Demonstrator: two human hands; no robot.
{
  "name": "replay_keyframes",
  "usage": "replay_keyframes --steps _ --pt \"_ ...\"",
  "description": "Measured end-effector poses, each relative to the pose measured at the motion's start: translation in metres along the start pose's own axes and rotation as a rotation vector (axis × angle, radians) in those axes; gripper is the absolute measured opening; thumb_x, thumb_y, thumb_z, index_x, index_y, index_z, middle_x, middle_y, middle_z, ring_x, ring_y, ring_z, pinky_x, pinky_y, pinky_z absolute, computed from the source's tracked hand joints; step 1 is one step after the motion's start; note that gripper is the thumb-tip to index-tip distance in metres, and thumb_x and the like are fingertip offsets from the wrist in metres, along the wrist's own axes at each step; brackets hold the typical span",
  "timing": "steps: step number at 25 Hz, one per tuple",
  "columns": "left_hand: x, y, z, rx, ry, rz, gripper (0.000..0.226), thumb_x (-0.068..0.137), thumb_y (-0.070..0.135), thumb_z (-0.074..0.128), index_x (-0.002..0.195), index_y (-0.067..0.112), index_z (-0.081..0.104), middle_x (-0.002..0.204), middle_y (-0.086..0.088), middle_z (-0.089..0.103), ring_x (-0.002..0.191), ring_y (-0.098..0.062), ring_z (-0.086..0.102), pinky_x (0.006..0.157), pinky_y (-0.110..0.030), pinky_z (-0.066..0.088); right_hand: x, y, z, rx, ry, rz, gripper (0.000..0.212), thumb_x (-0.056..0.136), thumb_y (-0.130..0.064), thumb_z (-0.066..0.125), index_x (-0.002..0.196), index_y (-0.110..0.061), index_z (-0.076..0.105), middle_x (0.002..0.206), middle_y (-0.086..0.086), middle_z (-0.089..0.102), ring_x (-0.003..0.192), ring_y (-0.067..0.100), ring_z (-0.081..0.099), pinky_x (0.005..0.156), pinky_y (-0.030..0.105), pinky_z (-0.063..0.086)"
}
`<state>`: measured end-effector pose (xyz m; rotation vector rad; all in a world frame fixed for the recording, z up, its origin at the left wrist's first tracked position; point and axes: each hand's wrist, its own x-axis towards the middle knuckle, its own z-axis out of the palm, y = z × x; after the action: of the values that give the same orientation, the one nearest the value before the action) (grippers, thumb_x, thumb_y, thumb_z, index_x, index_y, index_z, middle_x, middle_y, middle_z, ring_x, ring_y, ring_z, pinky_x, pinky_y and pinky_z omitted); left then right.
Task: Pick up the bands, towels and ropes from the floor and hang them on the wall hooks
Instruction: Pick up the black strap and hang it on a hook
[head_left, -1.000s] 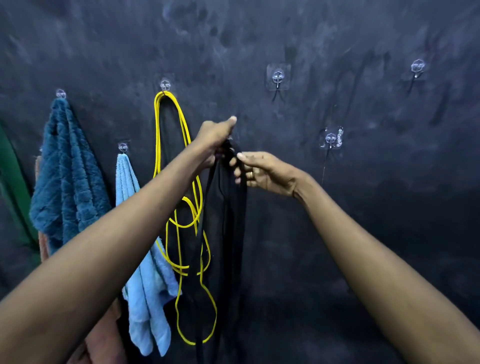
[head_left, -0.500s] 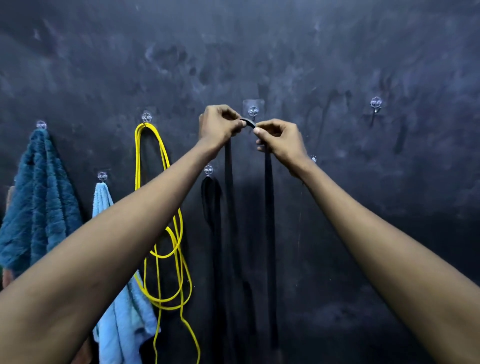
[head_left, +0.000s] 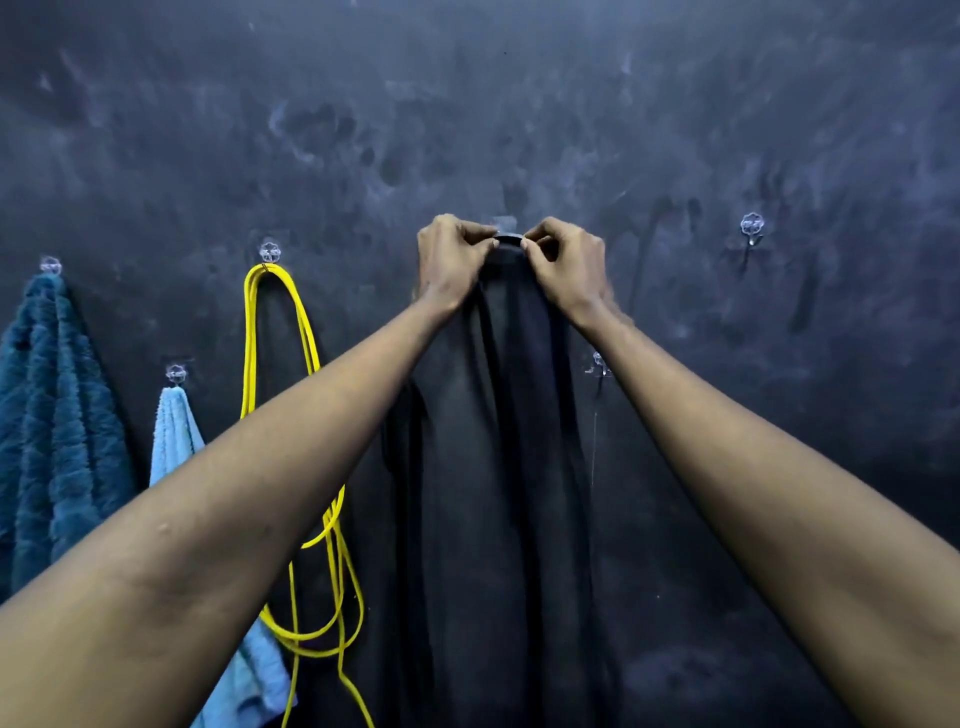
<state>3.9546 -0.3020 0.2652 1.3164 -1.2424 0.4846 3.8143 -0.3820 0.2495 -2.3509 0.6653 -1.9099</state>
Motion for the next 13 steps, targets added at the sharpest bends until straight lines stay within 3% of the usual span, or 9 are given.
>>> replay_keyframes --steps 4,8,13 --pt "-0.011 -0.021 -0.003 -0.064 -0.019 0.05 0.02 0.082 0.017 0.074 0.101 0.017 0.079 0.099 -0.001 0.077 0.091 0.0 0.068 0.081 -0.005 0.045 -0.014 0.007 0.011 -0.036 -0.027 -0.059 0.016 0.089 -0.021 0.066 0.094 -0.008 0.074 0.091 0.013 0.069 0.085 0.024 0.065 0.079 0.018 0.041" --pt "-0.018 -0.026 -0.003 -0.029 -0.016 0.048 0.021 0.083 0.019 0.072 0.103 0.018 0.078 0.101 0.001 0.076 0.093 0.0 0.067 0.08 -0.001 0.041 -0.027 0.008 0.025 -0.018 -0.067 -0.043 0.017 0.089 -0.023 0.065 0.091 -0.007 0.067 0.093 0.011 0.07 0.087 0.025 0.065 0.08 0.029 0.046" --pt "-0.03 -0.024 -0.005 -0.045 -0.04 0.017 0.033 0.082 0.014 0.075 0.114 0.015 0.073 0.11 -0.002 0.074 0.097 0.002 0.064 0.085 0.0 0.041 -0.029 0.008 0.033 0.04 -0.049 0.015 0.018 0.087 -0.025 0.067 0.093 -0.008 0.063 0.093 0.008 0.07 0.085 0.021 0.064 0.077 0.025 0.044"
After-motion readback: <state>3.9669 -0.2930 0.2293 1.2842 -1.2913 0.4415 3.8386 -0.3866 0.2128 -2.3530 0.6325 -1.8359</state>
